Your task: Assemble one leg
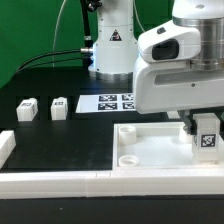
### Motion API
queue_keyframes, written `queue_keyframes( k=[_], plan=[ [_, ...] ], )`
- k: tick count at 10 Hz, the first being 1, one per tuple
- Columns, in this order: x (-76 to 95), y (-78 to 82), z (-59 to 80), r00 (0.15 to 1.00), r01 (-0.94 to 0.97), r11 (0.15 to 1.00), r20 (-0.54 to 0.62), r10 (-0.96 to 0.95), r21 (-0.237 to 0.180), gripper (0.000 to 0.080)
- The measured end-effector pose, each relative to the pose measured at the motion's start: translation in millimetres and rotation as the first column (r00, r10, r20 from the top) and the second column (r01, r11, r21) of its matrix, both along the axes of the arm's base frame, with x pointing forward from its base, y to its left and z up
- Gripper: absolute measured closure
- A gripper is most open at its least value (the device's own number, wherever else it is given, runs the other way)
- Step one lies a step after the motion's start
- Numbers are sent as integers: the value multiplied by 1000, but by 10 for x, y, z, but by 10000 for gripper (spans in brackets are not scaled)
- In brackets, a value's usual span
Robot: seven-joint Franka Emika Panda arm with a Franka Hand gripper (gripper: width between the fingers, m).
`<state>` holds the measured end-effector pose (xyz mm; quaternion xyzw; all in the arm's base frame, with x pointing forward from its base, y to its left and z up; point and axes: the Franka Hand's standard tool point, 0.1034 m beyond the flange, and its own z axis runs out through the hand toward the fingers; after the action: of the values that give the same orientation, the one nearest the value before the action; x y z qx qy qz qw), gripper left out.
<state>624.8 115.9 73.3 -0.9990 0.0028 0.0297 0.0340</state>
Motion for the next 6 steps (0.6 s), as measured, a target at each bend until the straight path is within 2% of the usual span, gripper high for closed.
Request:
queue_keyframes(
  k=[2,4,5,6],
  plan=[
    [0,0,0,999,34,999,-2,-34,-2,508],
    [-1,5,-1,975,224,975,-14,-224,-12,508],
    [0,7,-2,934,355,934,-20,-356,-21,507],
    [0,9,-2,912,409,912,-23,-409,-26,507]
  ],
)
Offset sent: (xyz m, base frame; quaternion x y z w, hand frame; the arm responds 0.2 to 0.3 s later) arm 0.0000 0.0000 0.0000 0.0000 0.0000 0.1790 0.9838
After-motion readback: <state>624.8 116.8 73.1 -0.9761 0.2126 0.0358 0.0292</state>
